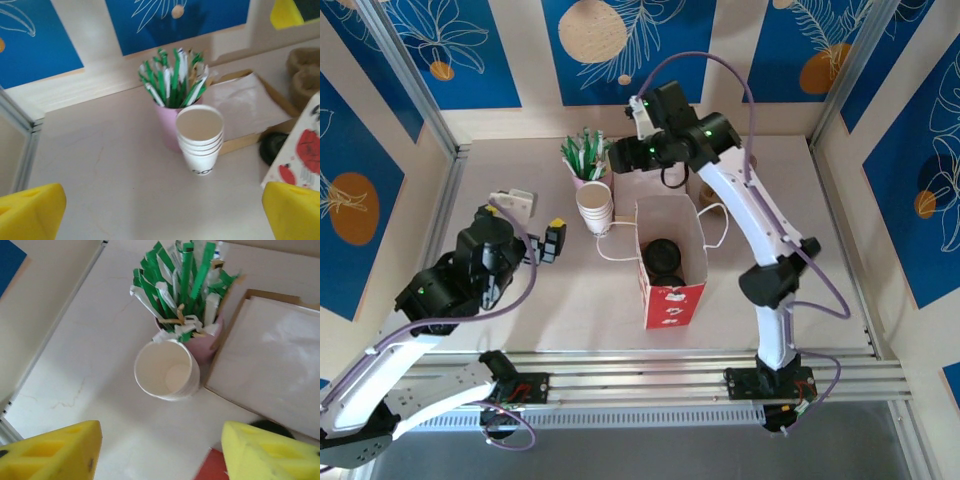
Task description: Pack the takeout coffee
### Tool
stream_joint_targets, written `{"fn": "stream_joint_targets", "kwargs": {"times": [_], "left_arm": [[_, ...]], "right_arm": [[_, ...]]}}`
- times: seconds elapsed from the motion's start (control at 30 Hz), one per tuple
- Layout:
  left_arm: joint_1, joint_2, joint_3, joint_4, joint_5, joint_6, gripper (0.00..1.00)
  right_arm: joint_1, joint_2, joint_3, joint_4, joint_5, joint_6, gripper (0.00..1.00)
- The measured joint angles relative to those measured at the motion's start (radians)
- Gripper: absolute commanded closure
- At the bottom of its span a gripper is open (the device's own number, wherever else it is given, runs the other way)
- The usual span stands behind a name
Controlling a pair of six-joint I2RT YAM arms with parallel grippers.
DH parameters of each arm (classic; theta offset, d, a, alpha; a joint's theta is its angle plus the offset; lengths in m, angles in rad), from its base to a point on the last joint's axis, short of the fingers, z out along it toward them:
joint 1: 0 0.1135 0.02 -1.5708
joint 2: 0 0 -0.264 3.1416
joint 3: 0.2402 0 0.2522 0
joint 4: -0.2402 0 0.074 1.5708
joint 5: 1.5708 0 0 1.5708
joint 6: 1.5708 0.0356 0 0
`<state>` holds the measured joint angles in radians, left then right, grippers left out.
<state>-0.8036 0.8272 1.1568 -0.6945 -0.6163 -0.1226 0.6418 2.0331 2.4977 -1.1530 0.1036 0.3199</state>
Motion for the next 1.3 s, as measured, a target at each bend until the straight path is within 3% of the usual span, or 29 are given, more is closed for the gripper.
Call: {"fn": "stream_joint_targets", "kwargs": {"times": [0.2,0.53,1.3], "left_arm": [[0.000,-0.021,-0.133,0.053,-0.068,0.028,0.00],[0.003,-0.088,-0.249,0.156,-0.130,0.059,0.00],[0.016,-0.080,-0.269,0.183,-0.144,0.080,0.00]], "right_arm": [[0.007,0.162,0.154,-0.015,-0.047,-0.023,0.46],[0.037,0.221,0.160,0.032,-0.078,-0.071,0.40],[0.032,0.311,0.166,0.144,-0.050,-0.059,0.41]]}}
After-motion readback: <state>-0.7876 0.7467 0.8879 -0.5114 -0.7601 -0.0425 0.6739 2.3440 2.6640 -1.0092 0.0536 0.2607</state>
